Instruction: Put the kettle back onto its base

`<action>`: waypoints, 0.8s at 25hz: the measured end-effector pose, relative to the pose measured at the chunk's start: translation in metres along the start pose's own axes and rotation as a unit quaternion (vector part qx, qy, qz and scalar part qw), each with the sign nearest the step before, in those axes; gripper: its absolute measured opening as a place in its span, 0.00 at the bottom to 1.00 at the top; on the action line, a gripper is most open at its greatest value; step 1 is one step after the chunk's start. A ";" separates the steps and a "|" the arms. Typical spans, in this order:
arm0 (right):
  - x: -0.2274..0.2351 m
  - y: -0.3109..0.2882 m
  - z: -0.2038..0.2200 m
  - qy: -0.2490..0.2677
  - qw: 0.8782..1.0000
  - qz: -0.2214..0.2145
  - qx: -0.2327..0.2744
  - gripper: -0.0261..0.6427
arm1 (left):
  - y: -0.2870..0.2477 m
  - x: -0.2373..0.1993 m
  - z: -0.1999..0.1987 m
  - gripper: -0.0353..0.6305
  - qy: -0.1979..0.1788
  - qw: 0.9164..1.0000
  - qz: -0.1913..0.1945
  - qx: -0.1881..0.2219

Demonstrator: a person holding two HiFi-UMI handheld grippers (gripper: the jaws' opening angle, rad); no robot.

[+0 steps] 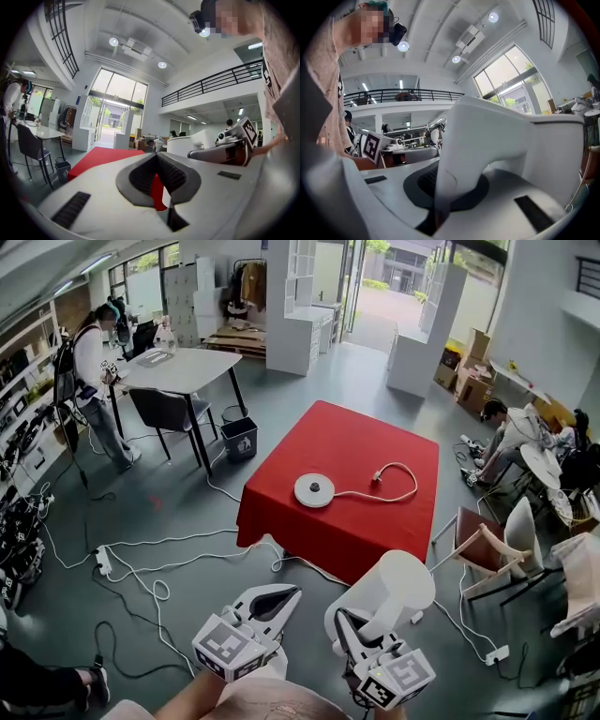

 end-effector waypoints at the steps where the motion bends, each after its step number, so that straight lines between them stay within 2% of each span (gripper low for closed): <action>1: 0.003 -0.004 -0.002 -0.001 1.000 0.001 -0.001 0.07 | -0.003 -0.005 -0.001 0.04 -0.002 1.000 0.001 0.000; 7: 0.021 -0.033 -0.013 -0.005 1.000 0.008 0.001 0.07 | -0.023 -0.035 -0.004 0.04 -0.010 1.000 0.008 -0.001; 12: 0.036 -0.061 -0.026 -0.005 1.000 0.011 0.002 0.07 | -0.041 -0.064 -0.012 0.04 0.000 1.000 0.012 -0.002; 20: 0.051 -0.105 -0.041 -0.006 1.000 0.027 0.002 0.07 | -0.066 -0.112 -0.019 0.04 0.002 0.999 0.038 0.004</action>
Point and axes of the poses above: the fingertips, and each gripper's own axes: y backward along the fingers, x to its right, z out of its underside, the point moved 8 cm from there along y, backward along the fingers, and after that the axes turned 4 degrees about -y, right-handed, at the moved point
